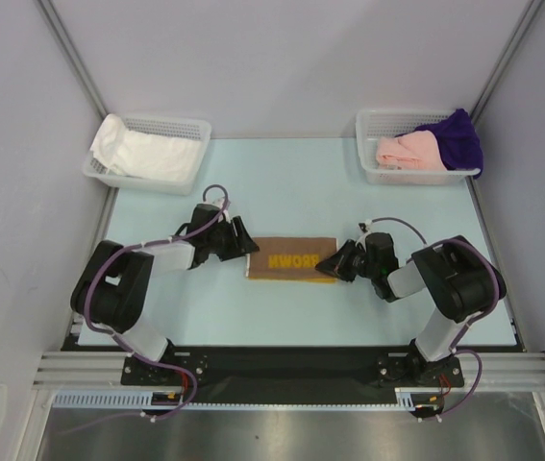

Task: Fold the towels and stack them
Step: Neatly place the folded towel into the bin

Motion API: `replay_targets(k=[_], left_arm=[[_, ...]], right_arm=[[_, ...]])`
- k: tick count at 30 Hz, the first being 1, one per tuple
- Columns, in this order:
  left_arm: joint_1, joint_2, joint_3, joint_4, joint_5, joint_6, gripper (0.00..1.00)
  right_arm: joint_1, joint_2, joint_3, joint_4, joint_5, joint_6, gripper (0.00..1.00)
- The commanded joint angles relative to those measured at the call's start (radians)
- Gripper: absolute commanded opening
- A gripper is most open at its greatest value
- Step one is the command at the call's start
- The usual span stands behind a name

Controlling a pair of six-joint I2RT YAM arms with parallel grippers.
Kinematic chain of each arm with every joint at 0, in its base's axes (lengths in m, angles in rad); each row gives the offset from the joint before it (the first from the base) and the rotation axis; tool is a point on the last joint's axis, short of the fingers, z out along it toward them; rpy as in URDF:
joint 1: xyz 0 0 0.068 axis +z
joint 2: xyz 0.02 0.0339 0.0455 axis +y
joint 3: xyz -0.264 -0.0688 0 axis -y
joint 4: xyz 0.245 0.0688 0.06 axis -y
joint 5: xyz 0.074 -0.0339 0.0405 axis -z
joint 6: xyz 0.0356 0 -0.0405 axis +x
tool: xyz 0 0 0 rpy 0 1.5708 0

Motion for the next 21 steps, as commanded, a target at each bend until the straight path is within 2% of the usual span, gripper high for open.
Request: replay_targets(k=[1, 9, 12, 16, 18, 19, 21], left_arm=[[0.002, 0.06, 0.017, -0.006, 0.094, 0.024, 0.6], [-0.017, 0.146, 0.003, 0.045, 0.139, -0.001, 0.58], [-0.032, 0.16, 0.011, 0.051, 0.117, -0.008, 0.5], [-0.037, 0.166, 0.059, 0.005, 0.082, 0.008, 0.28], [-0.04, 0.167, 0.112, -0.053, 0.048, 0.036, 0.2], [-0.04, 0.169, 0.134, -0.104, 0.03, 0.05, 0.12], [-0.04, 0.172, 0.212, -0.178, -0.037, 0.103, 0.03]], right_arm=[[-0.018, -0.003, -0.001, -0.116, 0.081, -0.058, 0.01], [-0.02, 0.003, 0.003, -0.11, 0.082, -0.059, 0.01], [-0.02, 0.003, 0.005, -0.112, 0.081, -0.059, 0.01], [-0.02, -0.018, 0.02, -0.135, 0.075, -0.07, 0.02], [-0.02, -0.035, 0.032, -0.171, 0.073, -0.085, 0.06], [-0.018, -0.063, 0.051, -0.187, 0.073, -0.088, 0.08], [-0.018, -0.098, 0.075, -0.25, 0.067, -0.111, 0.2]])
